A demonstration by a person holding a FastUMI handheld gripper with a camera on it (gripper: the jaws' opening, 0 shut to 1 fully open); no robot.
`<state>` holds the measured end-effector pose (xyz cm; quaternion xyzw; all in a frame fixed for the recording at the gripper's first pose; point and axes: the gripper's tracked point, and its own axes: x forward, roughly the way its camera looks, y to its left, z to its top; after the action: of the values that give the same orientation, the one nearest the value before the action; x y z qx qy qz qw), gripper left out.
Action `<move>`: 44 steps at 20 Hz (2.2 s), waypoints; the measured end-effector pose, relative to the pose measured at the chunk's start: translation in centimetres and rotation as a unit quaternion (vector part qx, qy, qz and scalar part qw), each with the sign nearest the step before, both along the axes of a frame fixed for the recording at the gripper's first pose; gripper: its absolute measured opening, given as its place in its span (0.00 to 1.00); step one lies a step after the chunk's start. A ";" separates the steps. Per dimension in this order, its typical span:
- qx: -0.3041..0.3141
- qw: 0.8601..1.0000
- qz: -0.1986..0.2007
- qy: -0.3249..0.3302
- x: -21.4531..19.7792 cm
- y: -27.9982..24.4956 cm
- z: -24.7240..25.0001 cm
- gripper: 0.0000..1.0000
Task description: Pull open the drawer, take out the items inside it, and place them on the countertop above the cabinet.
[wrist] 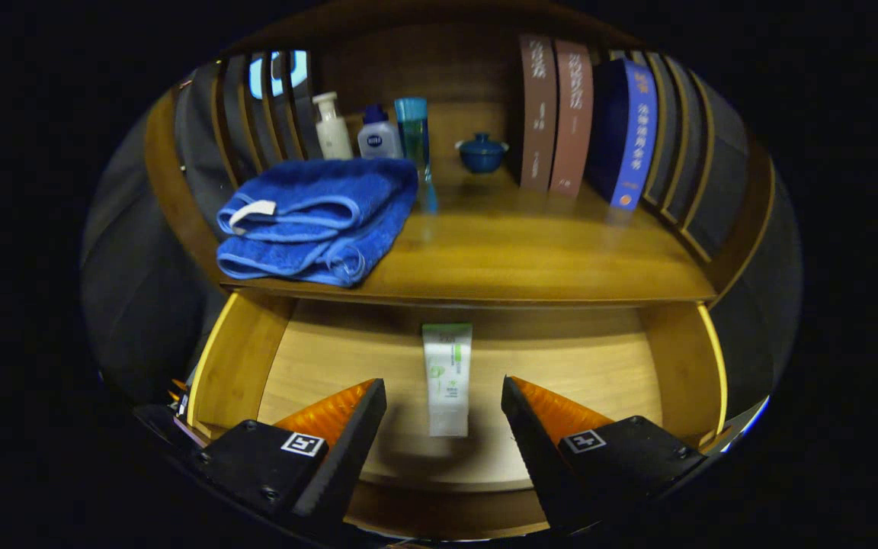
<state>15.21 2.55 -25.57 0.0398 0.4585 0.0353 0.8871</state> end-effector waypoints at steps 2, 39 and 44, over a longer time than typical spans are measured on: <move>0.013 0.999 -0.011 0.042 0.8 0.2 -1.7 0.97; 0.008 0.996 0.007 0.093 -5.1 -1.2 -2.5 0.37; 0.002 1.000 0.013 0.011 -4.7 -2.2 3.0 0.37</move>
<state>10.52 0.34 -22.54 0.0359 0.4689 0.0475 0.8812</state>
